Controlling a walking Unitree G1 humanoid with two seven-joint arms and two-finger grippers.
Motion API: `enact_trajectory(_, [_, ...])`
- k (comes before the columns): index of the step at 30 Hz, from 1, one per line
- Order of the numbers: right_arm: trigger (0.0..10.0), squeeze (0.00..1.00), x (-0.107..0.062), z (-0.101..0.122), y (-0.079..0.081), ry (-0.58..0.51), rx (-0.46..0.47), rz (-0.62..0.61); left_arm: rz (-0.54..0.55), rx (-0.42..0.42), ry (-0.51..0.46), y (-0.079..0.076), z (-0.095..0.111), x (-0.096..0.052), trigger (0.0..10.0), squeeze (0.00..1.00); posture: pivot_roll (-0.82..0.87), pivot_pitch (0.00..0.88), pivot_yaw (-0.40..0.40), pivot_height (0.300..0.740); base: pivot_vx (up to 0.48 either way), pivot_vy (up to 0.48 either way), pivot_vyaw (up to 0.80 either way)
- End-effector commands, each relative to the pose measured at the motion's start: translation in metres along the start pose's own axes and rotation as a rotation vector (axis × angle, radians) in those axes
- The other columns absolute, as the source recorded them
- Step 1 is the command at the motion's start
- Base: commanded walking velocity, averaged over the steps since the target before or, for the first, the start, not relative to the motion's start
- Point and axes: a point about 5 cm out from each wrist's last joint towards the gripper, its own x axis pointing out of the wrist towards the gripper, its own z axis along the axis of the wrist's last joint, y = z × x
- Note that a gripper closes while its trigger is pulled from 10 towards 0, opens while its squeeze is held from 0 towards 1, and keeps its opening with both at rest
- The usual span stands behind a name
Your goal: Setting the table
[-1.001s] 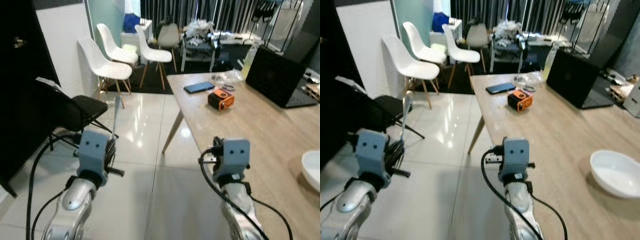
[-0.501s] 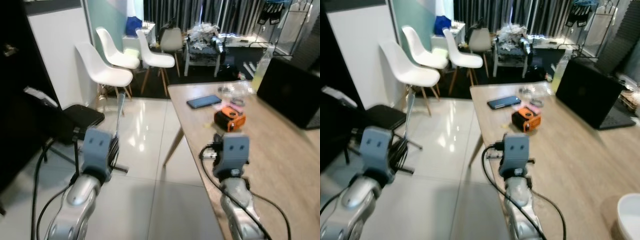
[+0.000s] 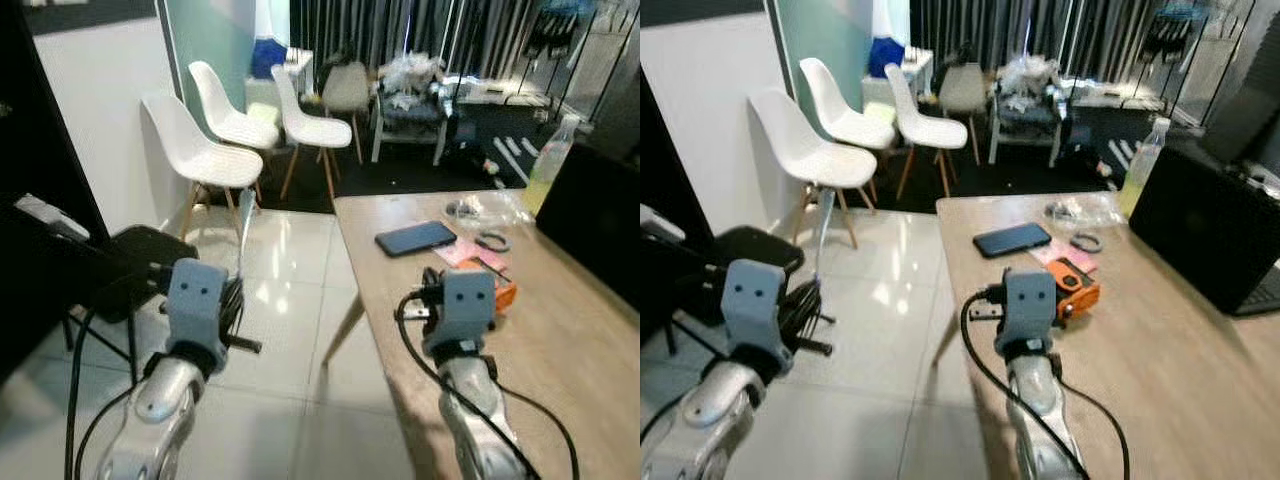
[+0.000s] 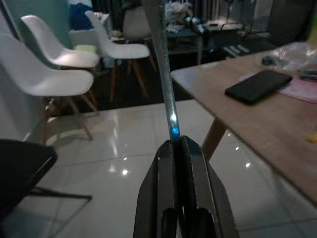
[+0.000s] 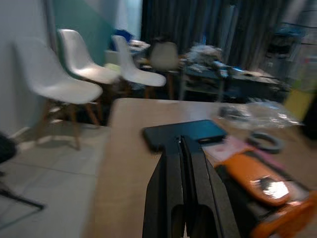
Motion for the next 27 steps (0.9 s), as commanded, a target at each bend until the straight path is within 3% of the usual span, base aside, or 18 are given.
enact_trajectory(1, [10.0,0.00,-0.0036,-0.0058,0.0011,0.029,0.011,0.002,0.009,0.001,0.024,0.0031,-0.0031,-0.0037,10.0,0.00,0.08,0.019,0.014,0.740,0.000,0.000,0.00])
enact_trajectory(18, [10.0,0.00,-0.0052,-0.0077,0.0011,0.050,0.031,0.003,0.012,-0.004,0.033,0.0024,-0.0011,-0.0037,10.0,0.00,0.07,0.024,0.014,0.740,0.000,0.000,0.00])
enact_trajectory(27, [10.0,0.00,-0.0052,-0.0082,0.0001,0.061,0.044,0.001,0.018,-0.005,0.030,0.0026,0.0015,-0.0005,10.0,0.00,0.07,0.030,0.012,0.740,0.000,0.000,-0.80])
